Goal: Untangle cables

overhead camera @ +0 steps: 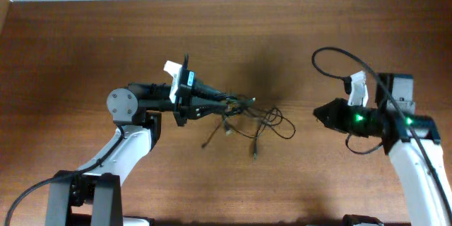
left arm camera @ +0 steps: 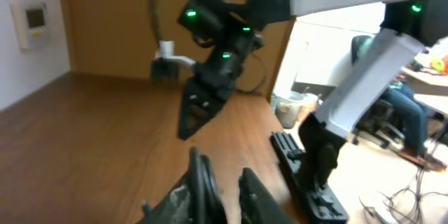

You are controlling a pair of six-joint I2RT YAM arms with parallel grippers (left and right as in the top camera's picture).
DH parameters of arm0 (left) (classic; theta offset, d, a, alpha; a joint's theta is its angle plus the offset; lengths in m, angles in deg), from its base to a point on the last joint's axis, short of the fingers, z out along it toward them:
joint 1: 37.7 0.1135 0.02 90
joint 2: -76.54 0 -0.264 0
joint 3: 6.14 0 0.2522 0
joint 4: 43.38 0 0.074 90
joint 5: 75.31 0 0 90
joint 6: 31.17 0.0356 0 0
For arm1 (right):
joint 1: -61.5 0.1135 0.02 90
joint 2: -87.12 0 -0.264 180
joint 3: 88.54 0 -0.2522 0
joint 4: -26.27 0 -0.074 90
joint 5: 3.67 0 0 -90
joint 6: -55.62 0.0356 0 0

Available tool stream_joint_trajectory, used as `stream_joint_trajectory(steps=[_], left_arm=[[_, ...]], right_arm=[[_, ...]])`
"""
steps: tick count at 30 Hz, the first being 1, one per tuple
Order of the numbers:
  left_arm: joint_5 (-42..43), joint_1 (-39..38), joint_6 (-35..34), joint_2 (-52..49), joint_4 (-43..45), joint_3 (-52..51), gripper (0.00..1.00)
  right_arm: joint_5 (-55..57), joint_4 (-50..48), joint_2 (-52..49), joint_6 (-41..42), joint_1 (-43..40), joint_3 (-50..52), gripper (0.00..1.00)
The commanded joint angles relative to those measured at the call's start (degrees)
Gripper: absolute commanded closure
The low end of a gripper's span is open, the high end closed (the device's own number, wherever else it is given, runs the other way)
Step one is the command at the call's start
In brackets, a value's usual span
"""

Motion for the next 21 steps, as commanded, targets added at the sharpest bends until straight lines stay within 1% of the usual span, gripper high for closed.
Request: stream_joint_trajectory(steps=[1,3,4,7,8,10,12,13,14,15,16,17,18,21], left_arm=[[-3.0,0.3,1.0,1.5,0.3,0.8,1.0],[-1.4,0.3,1.0,1.5,-0.5,0.8,1.0],[-1.4,0.3,2.3,1.5,-0.5,0.8,1.0],[1.6,0.3,14.8,1.0,-0.5,0.8,1.0],[1.6,0.3,16.3,0.9,-0.9,0.8,1.0],[1.6,0.3,21.8,0.0,-3.5,0.8,1.0],[1.6,0.3,27.3,-1.4,-7.6,0.8,0.99],[1.4,0.3,30.9,-2.7,-11.7,0.8,0.7],[0.6,0.3,34.7,-4.9,-18.8,0.8,0.28],[-0.4,0.3,36.4,-6.4,-23.7,0.8,0.09],[-1.1,0.3,37.8,-7.9,-28.1,0.8,0.06],[-2.5,0.3,38.7,-9.4,-32.4,0.8,0.06],[-4.3,0.3,38.7,-11.2,-37.1,0.8,0.01],[-4.3,0.3,37.8,-14.7,-52.0,0.8,0.01]], right_arm=[[-1.7,1.4,5.4,-1.4,-0.4,0.4,0.94],[-1.7,1.6,7.8,-1.4,-0.4,0.4,0.94],[-1.7,1.6,8.8,-1.4,-0.4,0.4,0.93],[-1.7,1.7,10.5,-1.4,-0.4,0.4,0.92],[-1.7,1.8,10.8,-1.4,-0.4,0.4,0.92],[-1.7,2.3,11.0,-1.4,-0.4,0.4,0.92],[-1.7,2.9,11.0,-1.4,-0.4,0.4,0.92],[-1.7,3.1,11.0,-1.4,-0.4,0.4,0.92],[-1.6,3.5,11.0,-1.4,-0.4,0.4,0.92],[-1.6,3.8,11.0,-1.4,-0.4,0.4,0.91],[-1.4,4.0,11.0,-1.4,-0.4,0.4,0.92],[-1.2,4.2,11.0,-1.4,-0.4,0.4,0.91],[-1.2,4.3,11.0,-1.4,-0.4,0.4,0.91],[-1.2,4.3,11.0,-1.4,-0.4,0.4,0.91]])
